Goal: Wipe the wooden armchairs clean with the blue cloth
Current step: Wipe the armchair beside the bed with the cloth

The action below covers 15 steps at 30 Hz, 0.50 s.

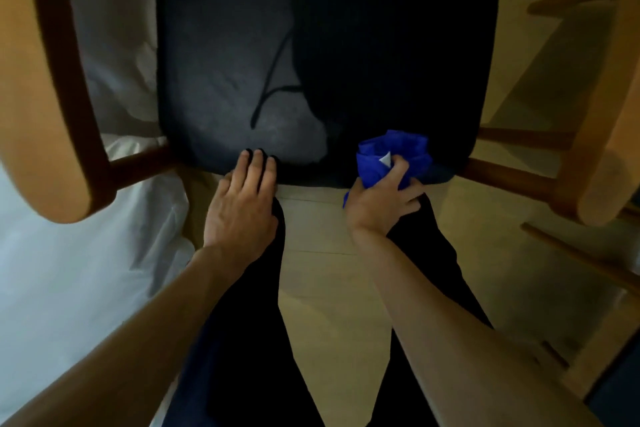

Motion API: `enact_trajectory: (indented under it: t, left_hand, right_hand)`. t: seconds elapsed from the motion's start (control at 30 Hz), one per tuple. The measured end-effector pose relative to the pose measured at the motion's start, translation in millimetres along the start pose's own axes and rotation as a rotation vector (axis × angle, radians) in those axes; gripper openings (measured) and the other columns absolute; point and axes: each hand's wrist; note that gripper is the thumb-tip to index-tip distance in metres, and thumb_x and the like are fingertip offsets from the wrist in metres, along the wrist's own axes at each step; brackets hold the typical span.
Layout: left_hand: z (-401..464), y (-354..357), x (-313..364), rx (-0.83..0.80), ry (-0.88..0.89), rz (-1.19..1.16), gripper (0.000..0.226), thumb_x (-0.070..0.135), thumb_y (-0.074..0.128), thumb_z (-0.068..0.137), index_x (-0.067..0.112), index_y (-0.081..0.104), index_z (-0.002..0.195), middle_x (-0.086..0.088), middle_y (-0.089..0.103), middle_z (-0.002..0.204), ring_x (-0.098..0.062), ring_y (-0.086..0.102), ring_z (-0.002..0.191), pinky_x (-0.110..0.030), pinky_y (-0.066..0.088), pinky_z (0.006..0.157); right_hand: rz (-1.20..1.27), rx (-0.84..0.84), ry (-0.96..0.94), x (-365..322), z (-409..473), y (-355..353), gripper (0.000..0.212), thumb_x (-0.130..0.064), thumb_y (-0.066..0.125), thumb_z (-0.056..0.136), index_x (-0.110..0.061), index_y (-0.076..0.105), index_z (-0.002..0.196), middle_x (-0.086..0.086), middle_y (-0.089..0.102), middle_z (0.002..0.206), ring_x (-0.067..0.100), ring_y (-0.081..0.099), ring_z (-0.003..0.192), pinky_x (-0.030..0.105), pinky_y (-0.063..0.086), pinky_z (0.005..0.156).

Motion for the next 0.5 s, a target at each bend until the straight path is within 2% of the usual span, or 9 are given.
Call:
enact_trajectory:
  t: [0.1, 0.27, 0.37, 0.43, 0.5]
  left_hand:
    - [-12.4, 9.2, -22.3, -0.017, -0.049, -0.036, 0.081, 0.027, 0.060, 0.081, 0.007, 0.024, 0.150, -0.016, 0.024, 0.156, -0.029, 0.016, 0.147, -0.043, 0.029, 0.113]
    - [-32.1, 24.2, -40.2, -0.069, -0.198, -0.088, 0.082, 0.032, 0.056, 0.085, 0.011, 0.015, 0.153, -0.010, 0.012, 0.160, -0.025, 0.003, 0.149, -0.043, 0.018, 0.116]
    - [-35.3, 24.0, -42.5, -0.079, -0.243, -0.115, 0.086, 0.032, 0.061, 0.083, 0.011, 0.015, 0.153, -0.011, 0.012, 0.160, -0.026, 0.003, 0.148, -0.043, 0.013, 0.117]
    - [-33.1, 19.5, -36.0, -0.043, -0.216, -0.119, 0.085, 0.028, 0.063, 0.080, 0.009, 0.021, 0.151, -0.013, 0.019, 0.158, -0.027, 0.009, 0.148, -0.044, 0.019, 0.116]
    - [-26.9, 12.7, -23.5, -0.001, -0.173, -0.135, 0.082, 0.025, 0.063, 0.079, 0.009, 0.026, 0.150, -0.014, 0.024, 0.157, -0.028, 0.014, 0.147, -0.045, 0.024, 0.114]
  right_hand:
    - [0.036, -0.076, -0.043, -26.8, -39.1, 25.9, 0.064, -0.020, 0.072, 0.081, -0.028, 0.040, 0.136, 0.017, 0.027, 0.141, 0.035, 0.032, 0.119, 0.035, 0.042, 0.088]
    - [0.065, -0.207, -0.082, -63.8, -85.9, 56.8, 0.061, -0.022, 0.069, 0.083, -0.034, 0.037, 0.133, 0.013, 0.022, 0.139, 0.034, 0.031, 0.115, 0.043, 0.049, 0.088]
    - [0.087, -0.307, -0.181, -54.2, -76.9, 40.3, 0.056, -0.020, 0.068, 0.084, -0.034, 0.038, 0.130, 0.011, 0.025, 0.137, 0.032, 0.032, 0.115, 0.033, 0.042, 0.081]
    - [0.097, -0.400, -0.313, -43.3, -62.5, 17.1, 0.055, -0.021, 0.069, 0.084, -0.033, 0.041, 0.130, 0.009, 0.032, 0.133, 0.032, 0.038, 0.115, 0.025, 0.033, 0.080]
    - [0.088, -0.420, -0.416, -38.1, -40.0, -12.8, 0.056, -0.022, 0.070, 0.084, -0.030, 0.044, 0.134, 0.009, 0.036, 0.132, 0.033, 0.043, 0.116, 0.023, 0.032, 0.086]
Point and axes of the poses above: each hand's wrist, its own z-axis towards the middle knuckle, its own y-axis out of the palm, x = y × z
